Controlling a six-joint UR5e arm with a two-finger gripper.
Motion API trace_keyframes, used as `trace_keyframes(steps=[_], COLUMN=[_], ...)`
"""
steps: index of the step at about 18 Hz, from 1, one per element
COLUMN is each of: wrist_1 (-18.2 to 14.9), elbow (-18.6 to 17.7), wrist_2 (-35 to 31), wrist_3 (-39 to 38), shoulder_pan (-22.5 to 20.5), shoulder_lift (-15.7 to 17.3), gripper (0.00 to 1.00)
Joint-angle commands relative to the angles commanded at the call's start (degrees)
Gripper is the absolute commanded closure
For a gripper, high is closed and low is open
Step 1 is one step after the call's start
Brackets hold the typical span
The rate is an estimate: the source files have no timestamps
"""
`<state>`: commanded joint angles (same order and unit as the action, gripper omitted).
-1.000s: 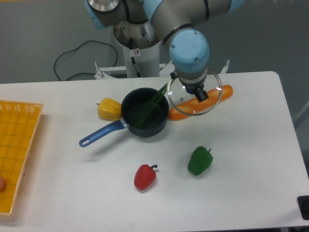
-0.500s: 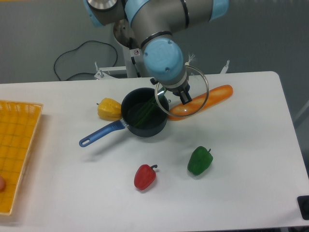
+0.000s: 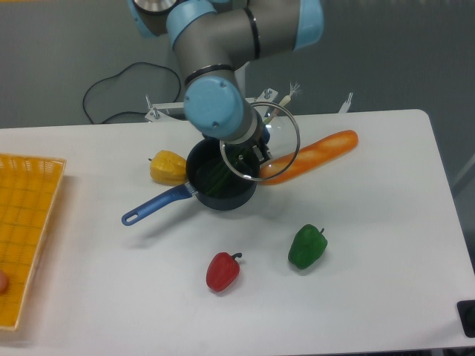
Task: Close the pot lid
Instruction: 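Carry the glass lid over the dark blue saucepan, then lower the glass lid onto the saucepan rim and settle it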
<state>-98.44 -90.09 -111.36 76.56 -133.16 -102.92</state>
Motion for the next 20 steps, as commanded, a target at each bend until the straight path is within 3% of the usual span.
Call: trace_keyframes(steps=[7, 13, 20], wrist_1=[0.2, 0.3, 0.2], elbow=[-1.5, -2.1, -2.0], wrist_2=[-4.5, -4.2, -3.6], wrist_3=[-8.7, -9.0, -9.7], shoulder_pan=[4.6, 5.3, 6.5], shoulder_lift=[-1.6, -1.8, -4.3], gripper=[0.6, 0.59, 0.6])
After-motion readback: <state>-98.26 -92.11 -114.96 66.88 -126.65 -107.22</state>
